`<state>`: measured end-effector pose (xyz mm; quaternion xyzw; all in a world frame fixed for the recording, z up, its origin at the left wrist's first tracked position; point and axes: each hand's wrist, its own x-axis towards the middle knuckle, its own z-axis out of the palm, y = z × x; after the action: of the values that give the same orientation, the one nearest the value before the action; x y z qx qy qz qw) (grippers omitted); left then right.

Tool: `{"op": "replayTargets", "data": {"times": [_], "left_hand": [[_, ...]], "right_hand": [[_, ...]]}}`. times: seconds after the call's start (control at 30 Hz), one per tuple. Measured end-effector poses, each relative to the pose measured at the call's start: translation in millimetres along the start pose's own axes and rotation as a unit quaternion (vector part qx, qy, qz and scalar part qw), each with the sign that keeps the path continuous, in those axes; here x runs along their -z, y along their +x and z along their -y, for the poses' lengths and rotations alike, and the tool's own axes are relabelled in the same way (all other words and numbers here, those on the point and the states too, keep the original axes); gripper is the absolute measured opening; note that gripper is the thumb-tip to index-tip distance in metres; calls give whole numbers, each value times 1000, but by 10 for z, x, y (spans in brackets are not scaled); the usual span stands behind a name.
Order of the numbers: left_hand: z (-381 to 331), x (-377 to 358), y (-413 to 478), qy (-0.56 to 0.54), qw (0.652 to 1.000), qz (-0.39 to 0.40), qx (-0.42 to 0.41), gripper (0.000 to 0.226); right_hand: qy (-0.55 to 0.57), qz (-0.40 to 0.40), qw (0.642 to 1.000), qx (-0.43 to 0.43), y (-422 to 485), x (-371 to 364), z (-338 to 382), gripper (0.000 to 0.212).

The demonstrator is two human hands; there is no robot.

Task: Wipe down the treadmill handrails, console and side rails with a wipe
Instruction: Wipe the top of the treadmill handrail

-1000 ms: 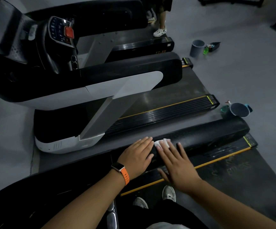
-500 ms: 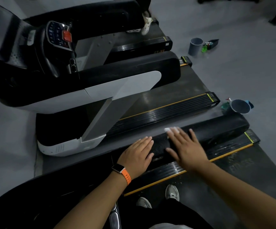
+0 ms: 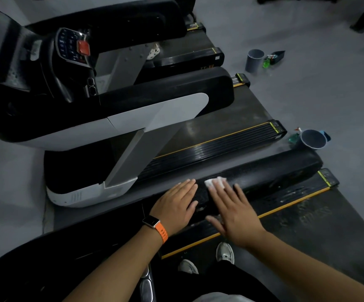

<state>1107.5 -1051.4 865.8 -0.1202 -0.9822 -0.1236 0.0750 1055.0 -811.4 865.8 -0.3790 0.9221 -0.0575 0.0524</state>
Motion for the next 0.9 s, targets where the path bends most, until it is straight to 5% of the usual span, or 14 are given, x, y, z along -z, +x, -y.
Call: {"op": "replayTargets", "data": {"times": [0.07,0.2,0.4,0.6,0.9], "left_hand": [[1,5,2,3,1000,-2,1,53],[-8,-3,-2,11,1000,-7,-1,53],[-4,-1,16,5,1000,3,-1,53],[-23,-24,72,7,1000,21,-3,54],[-273,-86,428,4,998,49,-24,55]], "right_hand": [[-29,-5,999,38,-57,7,-87,80],[-10,-15,998,-52,-171,32,-292,80],[-32,-24,998,55,-172,-35,-116,78],[-53,-28,998,-28,-319,-6,-529,81],[-49,-37,998,6,-333,-60,-656,80]]}}
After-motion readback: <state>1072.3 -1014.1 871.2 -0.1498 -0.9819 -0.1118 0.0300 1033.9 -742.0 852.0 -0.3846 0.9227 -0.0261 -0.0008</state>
